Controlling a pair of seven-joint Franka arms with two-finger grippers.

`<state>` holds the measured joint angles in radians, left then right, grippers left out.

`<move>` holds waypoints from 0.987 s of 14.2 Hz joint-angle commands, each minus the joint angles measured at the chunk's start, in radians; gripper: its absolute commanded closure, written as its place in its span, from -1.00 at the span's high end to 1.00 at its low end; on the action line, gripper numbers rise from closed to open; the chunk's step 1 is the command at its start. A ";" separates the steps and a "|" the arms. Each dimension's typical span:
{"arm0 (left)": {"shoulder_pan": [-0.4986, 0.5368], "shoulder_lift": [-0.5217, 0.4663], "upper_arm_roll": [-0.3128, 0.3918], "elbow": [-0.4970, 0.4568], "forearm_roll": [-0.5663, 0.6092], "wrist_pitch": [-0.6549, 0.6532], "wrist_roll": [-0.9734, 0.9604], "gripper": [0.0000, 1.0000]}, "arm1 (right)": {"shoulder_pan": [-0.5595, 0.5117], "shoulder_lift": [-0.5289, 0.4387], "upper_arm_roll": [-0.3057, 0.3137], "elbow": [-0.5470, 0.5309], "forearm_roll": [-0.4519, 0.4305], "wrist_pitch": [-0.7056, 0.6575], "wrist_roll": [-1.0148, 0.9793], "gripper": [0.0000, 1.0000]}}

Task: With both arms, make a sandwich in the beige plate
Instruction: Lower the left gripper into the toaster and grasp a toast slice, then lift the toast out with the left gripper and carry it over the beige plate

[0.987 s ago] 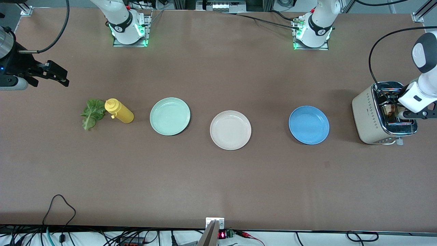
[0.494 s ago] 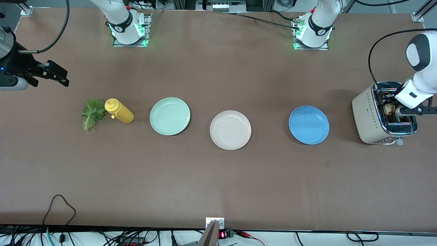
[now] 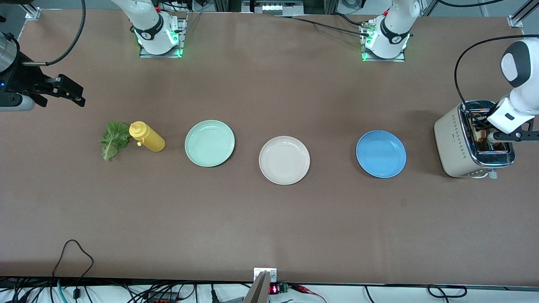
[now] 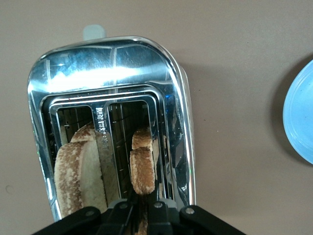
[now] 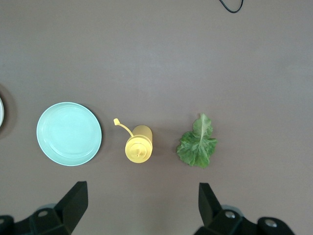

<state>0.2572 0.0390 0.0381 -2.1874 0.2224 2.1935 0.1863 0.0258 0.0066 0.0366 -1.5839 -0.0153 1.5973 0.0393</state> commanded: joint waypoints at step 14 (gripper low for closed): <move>-0.009 -0.007 -0.279 0.446 -0.007 -0.604 0.018 -0.98 | -0.021 -0.002 -0.004 -0.016 0.018 -0.010 -0.016 1.00</move>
<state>0.2493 0.0108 -0.1933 -1.7701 0.2208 1.6414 0.1926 0.0148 0.0078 0.0276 -1.5977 -0.0146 1.5859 0.0380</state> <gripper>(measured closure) 0.912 0.000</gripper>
